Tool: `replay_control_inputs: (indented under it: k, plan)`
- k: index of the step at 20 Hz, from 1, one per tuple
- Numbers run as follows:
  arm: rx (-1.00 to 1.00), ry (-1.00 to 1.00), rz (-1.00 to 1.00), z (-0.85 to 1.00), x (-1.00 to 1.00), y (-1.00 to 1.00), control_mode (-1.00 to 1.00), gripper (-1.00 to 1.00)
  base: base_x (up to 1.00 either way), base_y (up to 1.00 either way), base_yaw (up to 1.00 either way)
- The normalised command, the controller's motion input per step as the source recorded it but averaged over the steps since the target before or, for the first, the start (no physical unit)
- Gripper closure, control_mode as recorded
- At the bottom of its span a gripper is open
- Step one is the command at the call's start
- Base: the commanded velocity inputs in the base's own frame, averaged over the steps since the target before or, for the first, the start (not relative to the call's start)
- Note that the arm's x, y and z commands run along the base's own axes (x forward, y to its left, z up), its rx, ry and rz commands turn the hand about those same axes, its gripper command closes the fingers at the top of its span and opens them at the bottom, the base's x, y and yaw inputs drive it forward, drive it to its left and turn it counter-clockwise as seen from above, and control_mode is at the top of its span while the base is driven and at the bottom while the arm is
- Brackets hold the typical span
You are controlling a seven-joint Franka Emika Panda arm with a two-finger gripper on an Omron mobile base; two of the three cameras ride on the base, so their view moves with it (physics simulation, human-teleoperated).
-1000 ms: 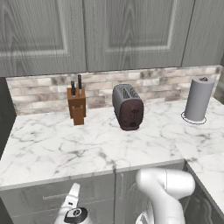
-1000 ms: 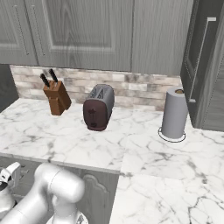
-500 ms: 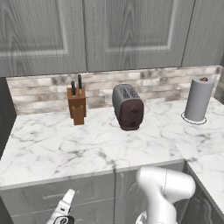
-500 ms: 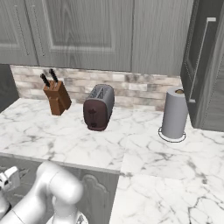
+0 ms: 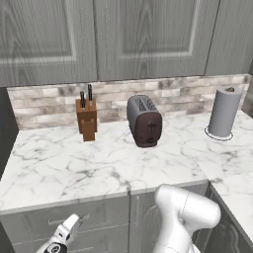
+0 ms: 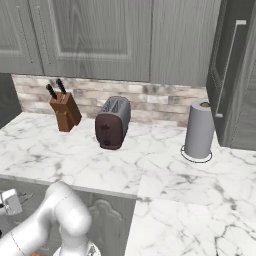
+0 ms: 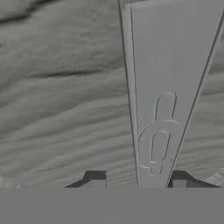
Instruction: Take the tongs from the drawer on the left and place them on the dining counter next to the tray containing the hot dog.
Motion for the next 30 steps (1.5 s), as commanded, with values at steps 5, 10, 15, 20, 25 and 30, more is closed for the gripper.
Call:
replay_control_inputs:
  k: [5,10,15,20,25,30]
  plan:
    - [0.01,0.00,0.08,-0.05,0.39,-0.16,-1.00,1.00,0.00,0.00,0.00]
    - [0.00,0.00,0.21,-0.07,0.05,-0.39,-1.00,1.00,0.00,0.00,0.00]
    - [0.01,0.02,0.15,0.00,0.00,-0.29,-1.00,1.00,0.00,0.00,0.00]
    - [0.00,0.02,0.14,-0.03,0.05,-0.19,-1.00,1.00,0.00,0.00,0.00]
    - [0.00,0.00,0.05,-0.14,0.00,0.06,-1.00,1.00,0.00,0.00,0.00]
    - [0.00,-0.04,0.01,-0.33,-0.17,0.43,-1.00,1.00,0.00,0.00,0.00]
